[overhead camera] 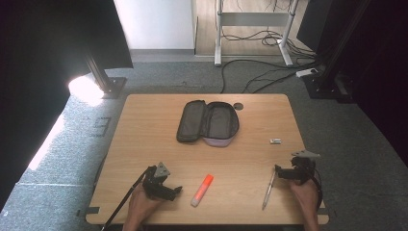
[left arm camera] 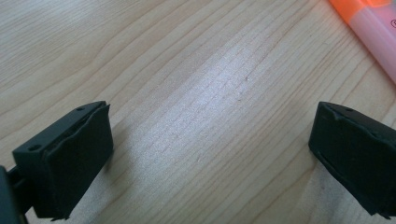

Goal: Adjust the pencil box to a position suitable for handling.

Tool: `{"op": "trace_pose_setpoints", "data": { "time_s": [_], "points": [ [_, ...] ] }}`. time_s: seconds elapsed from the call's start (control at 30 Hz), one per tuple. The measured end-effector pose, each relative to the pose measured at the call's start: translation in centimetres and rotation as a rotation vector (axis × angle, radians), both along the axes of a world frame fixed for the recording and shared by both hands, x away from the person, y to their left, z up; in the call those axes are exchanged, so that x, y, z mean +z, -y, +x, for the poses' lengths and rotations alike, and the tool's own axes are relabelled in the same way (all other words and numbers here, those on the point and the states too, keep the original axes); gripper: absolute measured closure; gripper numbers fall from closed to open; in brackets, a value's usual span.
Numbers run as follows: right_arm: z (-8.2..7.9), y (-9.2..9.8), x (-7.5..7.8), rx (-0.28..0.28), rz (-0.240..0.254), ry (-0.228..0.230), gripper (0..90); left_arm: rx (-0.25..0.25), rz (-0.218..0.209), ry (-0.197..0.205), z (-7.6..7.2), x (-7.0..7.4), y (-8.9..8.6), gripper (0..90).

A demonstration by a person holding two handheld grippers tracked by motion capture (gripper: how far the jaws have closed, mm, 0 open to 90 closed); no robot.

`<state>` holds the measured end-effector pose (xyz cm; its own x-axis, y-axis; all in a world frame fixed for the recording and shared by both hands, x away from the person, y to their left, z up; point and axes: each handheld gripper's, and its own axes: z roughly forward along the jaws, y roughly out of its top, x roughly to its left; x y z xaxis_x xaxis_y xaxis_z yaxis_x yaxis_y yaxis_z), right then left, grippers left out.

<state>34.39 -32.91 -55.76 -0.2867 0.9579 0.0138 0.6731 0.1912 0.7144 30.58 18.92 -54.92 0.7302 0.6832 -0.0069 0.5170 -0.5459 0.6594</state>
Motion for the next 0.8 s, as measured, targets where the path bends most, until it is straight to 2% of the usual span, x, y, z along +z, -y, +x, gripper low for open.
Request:
{"op": "trace_pose_setpoints", "data": {
  "time_s": [0.43, 0.57, 0.8],
  "points": [
    [0.01, -0.05, 0.00, 0.006, 0.001, 0.000, 0.0, 0.004, -0.003, 0.000, 0.08, 0.01, 0.00, 0.0],
    [0.00, -0.04, -0.01, 0.007, 0.001, 0.000, 0.0, 0.023, -0.006, 0.004, 0.21, 0.03, 0.06, 1.7],
    [0.00, -0.05, -0.01, 0.007, 0.001, 0.000, 0.0, 0.028, -0.013, 0.006, 0.39, 0.13, 0.07, 4.7]
  ]
}}
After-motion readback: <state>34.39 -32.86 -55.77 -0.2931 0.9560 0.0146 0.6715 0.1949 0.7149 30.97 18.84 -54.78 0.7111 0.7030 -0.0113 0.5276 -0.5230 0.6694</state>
